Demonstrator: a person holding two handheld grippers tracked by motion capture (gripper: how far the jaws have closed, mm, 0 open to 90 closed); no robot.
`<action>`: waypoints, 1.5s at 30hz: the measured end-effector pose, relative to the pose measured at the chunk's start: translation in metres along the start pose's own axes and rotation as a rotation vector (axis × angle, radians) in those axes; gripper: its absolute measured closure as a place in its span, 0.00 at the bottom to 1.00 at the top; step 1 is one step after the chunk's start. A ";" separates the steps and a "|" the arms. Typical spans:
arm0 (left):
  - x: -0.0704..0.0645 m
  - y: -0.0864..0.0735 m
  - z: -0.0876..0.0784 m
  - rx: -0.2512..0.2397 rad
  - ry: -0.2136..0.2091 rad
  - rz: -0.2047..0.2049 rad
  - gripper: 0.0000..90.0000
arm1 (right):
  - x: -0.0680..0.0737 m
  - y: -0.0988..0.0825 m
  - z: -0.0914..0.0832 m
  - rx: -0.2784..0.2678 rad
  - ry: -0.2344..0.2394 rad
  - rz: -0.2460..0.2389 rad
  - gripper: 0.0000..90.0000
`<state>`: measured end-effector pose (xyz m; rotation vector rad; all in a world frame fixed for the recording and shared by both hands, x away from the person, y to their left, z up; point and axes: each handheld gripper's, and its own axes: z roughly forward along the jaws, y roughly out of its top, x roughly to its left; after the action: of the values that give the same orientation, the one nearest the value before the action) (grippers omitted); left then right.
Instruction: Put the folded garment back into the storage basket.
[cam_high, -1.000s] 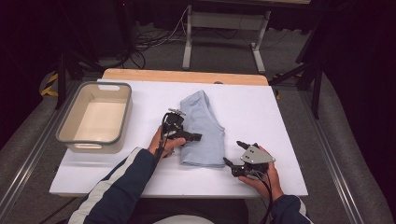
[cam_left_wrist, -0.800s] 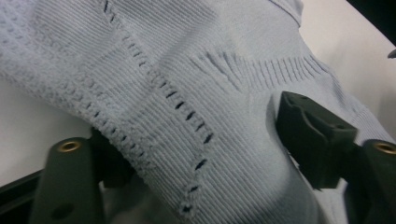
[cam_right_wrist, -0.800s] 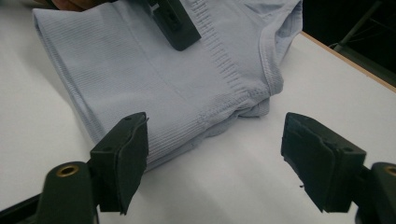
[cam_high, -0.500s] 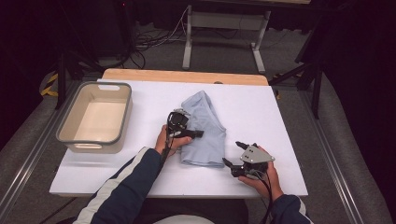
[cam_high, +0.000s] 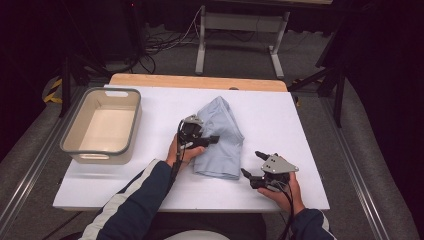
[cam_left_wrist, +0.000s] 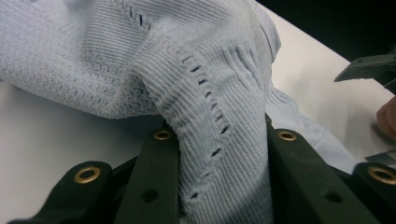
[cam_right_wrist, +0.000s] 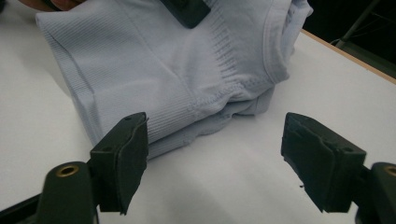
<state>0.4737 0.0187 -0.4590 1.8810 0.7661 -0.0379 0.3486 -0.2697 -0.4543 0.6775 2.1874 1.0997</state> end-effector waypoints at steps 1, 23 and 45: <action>0.000 0.000 0.000 0.000 0.000 0.000 0.82 | 0.000 0.000 0.000 0.000 -0.002 0.002 0.27; -0.017 0.000 -0.039 -0.052 -0.001 0.135 0.83 | -0.004 -0.001 -0.006 -0.026 -0.037 0.018 0.27; -0.026 -0.009 -0.072 -0.107 0.012 0.226 0.83 | -0.002 0.001 -0.007 -0.042 -0.036 0.003 0.27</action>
<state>0.4262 0.0688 -0.4245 1.8559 0.5488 0.1537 0.3451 -0.2748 -0.4496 0.6779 2.1282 1.1232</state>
